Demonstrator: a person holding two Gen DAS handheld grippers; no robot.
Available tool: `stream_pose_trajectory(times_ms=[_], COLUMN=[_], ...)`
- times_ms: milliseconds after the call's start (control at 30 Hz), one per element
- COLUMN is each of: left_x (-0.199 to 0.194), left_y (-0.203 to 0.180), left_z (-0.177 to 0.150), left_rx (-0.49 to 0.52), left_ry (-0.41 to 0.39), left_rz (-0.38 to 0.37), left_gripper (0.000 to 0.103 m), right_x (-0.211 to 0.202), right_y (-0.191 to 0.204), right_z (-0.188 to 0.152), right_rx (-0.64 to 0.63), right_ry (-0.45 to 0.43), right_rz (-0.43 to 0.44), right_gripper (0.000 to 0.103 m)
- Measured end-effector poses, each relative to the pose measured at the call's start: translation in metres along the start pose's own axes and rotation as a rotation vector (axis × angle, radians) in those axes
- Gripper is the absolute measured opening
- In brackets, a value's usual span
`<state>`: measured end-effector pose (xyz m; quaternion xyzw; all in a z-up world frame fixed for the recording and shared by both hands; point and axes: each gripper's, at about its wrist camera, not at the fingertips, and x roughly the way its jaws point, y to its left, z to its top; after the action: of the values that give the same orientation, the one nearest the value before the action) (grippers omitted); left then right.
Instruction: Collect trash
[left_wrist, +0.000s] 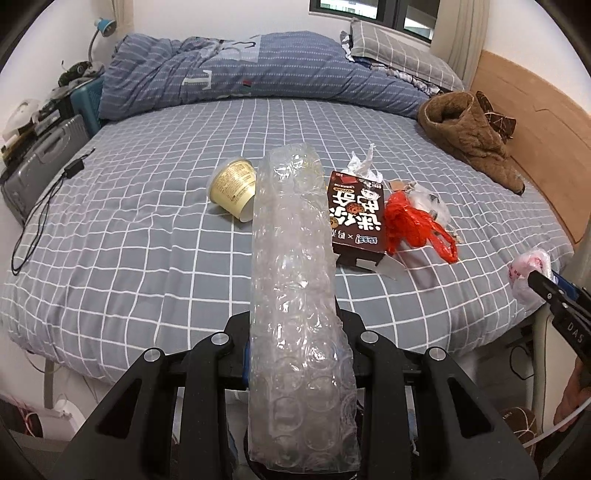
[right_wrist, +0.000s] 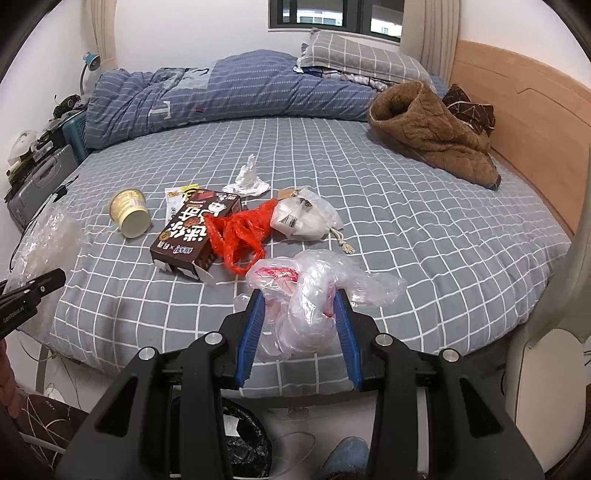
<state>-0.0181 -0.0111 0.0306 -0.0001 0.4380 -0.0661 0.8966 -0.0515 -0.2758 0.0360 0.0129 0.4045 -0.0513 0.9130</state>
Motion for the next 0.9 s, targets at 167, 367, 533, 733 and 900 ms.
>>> stream_pose_trajectory(times_ms=[167,367,533,733,900], left_x=[-0.016,-0.030,-0.039,-0.041,-0.036], left_y=[0.000,-0.001,0.001,0.001,0.000], left_z=[-0.010,-0.028,-0.042,-0.067,-0.086], left_rx=[-0.005,-0.004,-0.010,-0.021,-0.024], left_ry=[-0.008,-0.010,-0.007,0.009,0.036], left_rz=[-0.005,-0.003,-0.001,0.007,-0.001], left_gripper=[0.030,0.030,0.030,0.030,0.030], right_x=[-0.012,-0.026,-0.037,-0.044,-0.040], right_y=[0.008,0.021,0.029,0.039,0.047], right_z=[-0.012,-0.031,-0.047,-0.075,-0.096], right_rx=[-0.010,-0.029,-0.039,-0.049,-0.071], right_ry=[0.001,0.013,0.014,0.026,0.055], right_rz=[0.009,0.026,0.040,0.039,0.047], right_gripper=[0.037,0.037,0.037,0.037,0.037])
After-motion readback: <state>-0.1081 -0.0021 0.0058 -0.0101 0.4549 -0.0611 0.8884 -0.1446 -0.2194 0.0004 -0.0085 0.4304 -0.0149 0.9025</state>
